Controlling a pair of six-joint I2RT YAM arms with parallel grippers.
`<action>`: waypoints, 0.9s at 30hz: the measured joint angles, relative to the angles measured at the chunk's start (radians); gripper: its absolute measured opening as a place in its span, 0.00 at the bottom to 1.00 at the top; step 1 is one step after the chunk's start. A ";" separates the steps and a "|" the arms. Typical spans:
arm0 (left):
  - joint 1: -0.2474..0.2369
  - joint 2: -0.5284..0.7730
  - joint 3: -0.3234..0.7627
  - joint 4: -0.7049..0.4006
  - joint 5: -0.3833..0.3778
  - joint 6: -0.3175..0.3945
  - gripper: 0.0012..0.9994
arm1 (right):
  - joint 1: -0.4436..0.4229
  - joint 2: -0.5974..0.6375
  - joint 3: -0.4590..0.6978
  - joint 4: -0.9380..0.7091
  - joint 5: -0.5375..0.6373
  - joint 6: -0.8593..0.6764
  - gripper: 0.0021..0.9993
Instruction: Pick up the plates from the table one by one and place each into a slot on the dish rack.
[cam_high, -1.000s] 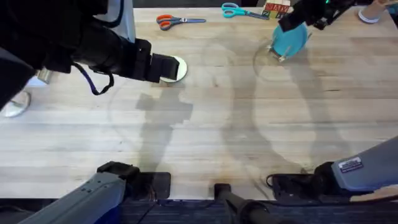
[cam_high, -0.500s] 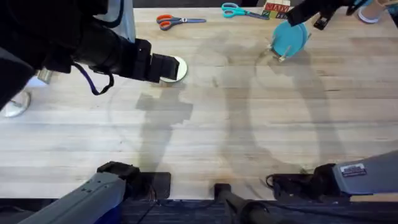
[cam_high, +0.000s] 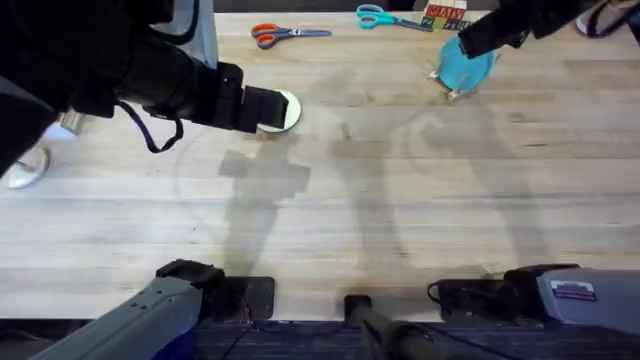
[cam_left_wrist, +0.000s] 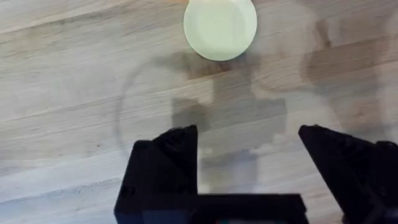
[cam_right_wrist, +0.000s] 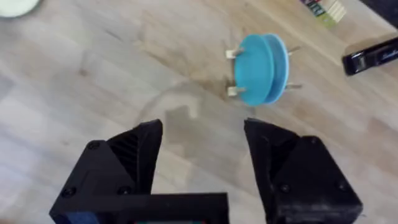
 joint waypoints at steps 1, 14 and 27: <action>0.000 0.000 0.000 0.000 0.000 0.000 0.99 | 0.006 -0.015 0.000 -0.017 0.000 0.015 0.80; 0.000 0.000 0.000 0.000 0.000 0.000 0.99 | 0.024 -0.168 0.001 -0.162 -0.001 0.198 0.99; 0.000 0.000 0.000 0.000 0.000 0.000 0.99 | 0.024 -0.185 0.003 -0.260 -0.004 0.272 0.99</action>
